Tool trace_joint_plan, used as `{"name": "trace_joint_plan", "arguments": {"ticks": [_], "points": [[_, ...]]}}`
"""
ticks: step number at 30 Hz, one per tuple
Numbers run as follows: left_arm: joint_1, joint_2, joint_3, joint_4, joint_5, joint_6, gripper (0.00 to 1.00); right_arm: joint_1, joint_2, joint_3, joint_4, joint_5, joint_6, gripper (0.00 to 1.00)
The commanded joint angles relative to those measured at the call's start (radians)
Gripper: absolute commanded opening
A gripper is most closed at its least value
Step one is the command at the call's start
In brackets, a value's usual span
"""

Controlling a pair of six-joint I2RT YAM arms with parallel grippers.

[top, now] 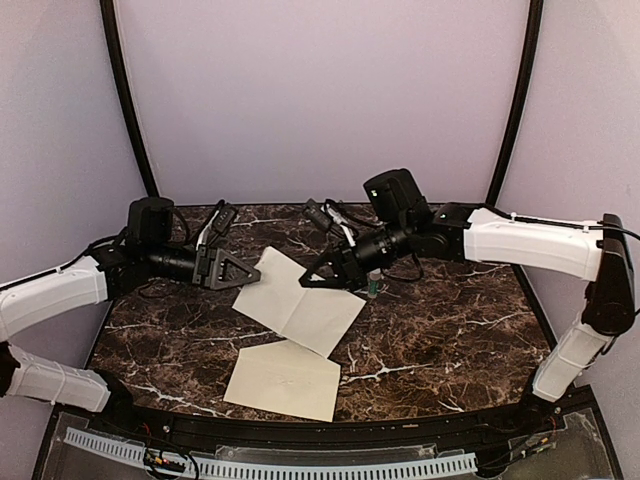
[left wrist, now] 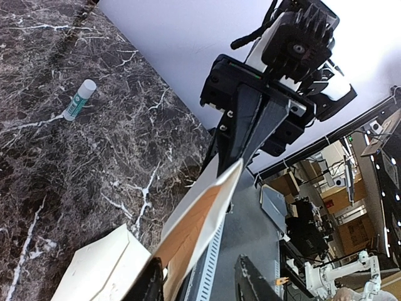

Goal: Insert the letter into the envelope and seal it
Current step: Fold the letter.

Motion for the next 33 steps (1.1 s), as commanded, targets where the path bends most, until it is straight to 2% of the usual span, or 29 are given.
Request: {"name": "trace_joint_plan", "arguments": {"ticks": [1, 20, 33], "points": [[-0.006, 0.008, 0.023, 0.128, 0.055, -0.065, 0.38, -0.003, 0.028, 0.037, 0.003, -0.022, -0.016, 0.00], [-0.015, 0.035, -0.006, 0.341, 0.088, -0.209, 0.38, 0.001, 0.064, 0.067, -0.002, -0.034, -0.035, 0.00], [-0.020, 0.035, -0.027, 0.370, 0.053, -0.246, 0.35, 0.008, 0.058, 0.057, 0.032, -0.024, -0.027, 0.00]]}}
